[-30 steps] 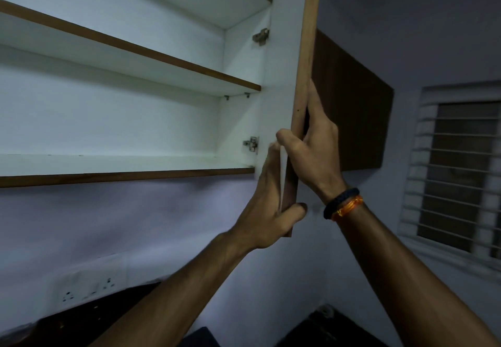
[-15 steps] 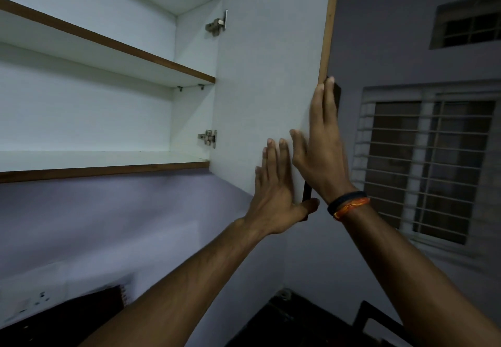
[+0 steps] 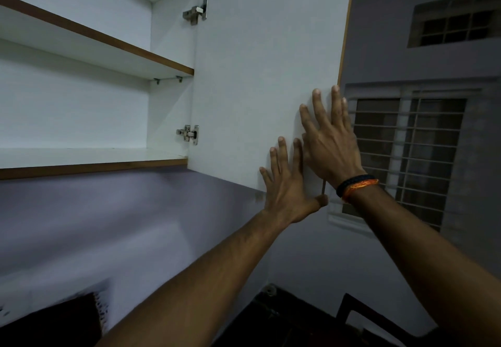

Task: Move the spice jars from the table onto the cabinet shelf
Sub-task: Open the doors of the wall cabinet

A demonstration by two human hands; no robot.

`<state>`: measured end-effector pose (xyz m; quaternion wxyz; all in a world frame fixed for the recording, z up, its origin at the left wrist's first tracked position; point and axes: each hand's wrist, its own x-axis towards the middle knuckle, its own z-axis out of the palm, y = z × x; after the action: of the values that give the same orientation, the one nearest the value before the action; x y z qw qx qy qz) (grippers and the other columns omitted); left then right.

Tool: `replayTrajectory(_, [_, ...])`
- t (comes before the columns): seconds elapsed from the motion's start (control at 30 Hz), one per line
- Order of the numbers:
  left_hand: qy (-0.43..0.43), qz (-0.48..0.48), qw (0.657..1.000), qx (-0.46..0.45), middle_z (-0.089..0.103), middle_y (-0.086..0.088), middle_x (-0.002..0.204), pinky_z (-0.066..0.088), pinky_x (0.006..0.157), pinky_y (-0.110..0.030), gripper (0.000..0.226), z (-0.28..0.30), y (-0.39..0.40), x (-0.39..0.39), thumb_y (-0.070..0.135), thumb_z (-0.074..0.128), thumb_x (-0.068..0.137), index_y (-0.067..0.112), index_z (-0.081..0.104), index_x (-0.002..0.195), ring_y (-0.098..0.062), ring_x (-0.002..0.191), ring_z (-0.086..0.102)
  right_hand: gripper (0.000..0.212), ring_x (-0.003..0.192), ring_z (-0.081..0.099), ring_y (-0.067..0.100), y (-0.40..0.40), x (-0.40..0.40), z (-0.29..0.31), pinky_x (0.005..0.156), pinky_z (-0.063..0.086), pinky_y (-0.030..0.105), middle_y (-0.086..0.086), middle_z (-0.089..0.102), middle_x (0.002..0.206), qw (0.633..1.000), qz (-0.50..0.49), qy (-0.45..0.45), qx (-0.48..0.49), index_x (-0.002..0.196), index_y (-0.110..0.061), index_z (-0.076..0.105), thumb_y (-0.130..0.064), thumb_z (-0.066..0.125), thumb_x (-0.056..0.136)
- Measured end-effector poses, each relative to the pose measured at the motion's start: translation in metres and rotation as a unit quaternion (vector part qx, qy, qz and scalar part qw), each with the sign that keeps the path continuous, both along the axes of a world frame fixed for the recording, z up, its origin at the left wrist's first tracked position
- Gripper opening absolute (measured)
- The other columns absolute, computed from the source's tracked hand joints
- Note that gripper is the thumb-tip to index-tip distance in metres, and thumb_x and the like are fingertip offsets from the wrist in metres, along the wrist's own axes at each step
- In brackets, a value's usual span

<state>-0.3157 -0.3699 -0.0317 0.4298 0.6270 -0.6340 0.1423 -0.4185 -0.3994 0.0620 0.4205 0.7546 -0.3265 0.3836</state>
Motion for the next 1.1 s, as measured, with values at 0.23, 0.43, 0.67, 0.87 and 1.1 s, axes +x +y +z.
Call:
replayTrajectory(0.23, [0.021, 0.023, 0.999, 0.035, -0.04, -0.005, 0.159, -0.001, 0.118, -0.07, 0.133, -0.009, -0.035, -0.009, 0.066, 0.073, 0.074, 0.032, -0.03, 0.152, -0.032, 0.149, -0.032, 0.07, 0.151, -0.014, 0.044, -0.033, -0.007, 0.003, 0.124, 0.0, 0.056, 0.019, -0.006, 0.166, 0.997, -0.023, -0.003, 0.073, 0.158, -0.009, 0.015, -0.027, 0.041, 0.096])
replayTrajectory(0.43, [0.012, 0.024, 0.998, 0.051, -0.042, -0.007, 0.158, -0.004, 0.116, -0.07, 0.131, -0.014, -0.047, -0.002, 0.072, 0.068, 0.075, 0.035, -0.034, 0.149, -0.035, 0.148, -0.032, 0.077, 0.15, -0.016, 0.045, -0.047, -0.005, 0.001, 0.124, -0.001, 0.056, 0.02, -0.008, 0.166, 0.996, -0.03, -0.008, 0.089, 0.159, -0.009, 0.01, -0.027, 0.047, 0.094])
replayTrajectory(0.67, [-0.049, 0.001, 0.995, 0.089, -0.043, -0.004, 0.157, 0.0, 0.12, -0.067, 0.128, -0.014, -0.041, 0.021, 0.063, 0.073, 0.078, 0.034, -0.027, 0.153, -0.032, 0.149, -0.032, 0.085, 0.148, -0.017, 0.048, -0.048, 0.004, -0.001, 0.123, -0.002, 0.059, 0.022, -0.011, 0.165, 0.994, -0.041, -0.022, 0.097, 0.158, -0.007, 0.007, -0.031, 0.052, 0.091])
replayTrajectory(0.87, [-0.098, -0.035, 0.987, 0.122, -0.035, -0.002, 0.162, 0.009, 0.125, -0.057, 0.118, -0.004, -0.018, 0.048, 0.049, 0.074, 0.084, 0.031, -0.017, 0.158, -0.027, 0.153, -0.021, 0.086, 0.148, -0.014, 0.05, -0.029, 0.03, -0.001, 0.121, -0.001, 0.062, 0.026, -0.005, 0.164, 0.992, -0.047, -0.054, 0.106, 0.157, -0.005, 0.013, -0.029, 0.056, 0.086])
replayTrajectory(1.1, [-0.11, 0.032, 0.984, 0.139, -0.01, -0.008, 0.169, 0.016, 0.126, -0.047, 0.112, 0.003, 0.019, 0.104, 0.042, 0.074, 0.084, 0.022, -0.006, 0.161, -0.03, 0.155, 0.0, 0.064, 0.152, 0.002, 0.042, -0.002, 0.088, -0.01, 0.124, 0.008, 0.054, 0.022, 0.03, 0.158, 0.974, 0.15, -0.115, 0.125, 0.151, -0.006, 0.036, -0.015, 0.055, 0.091])
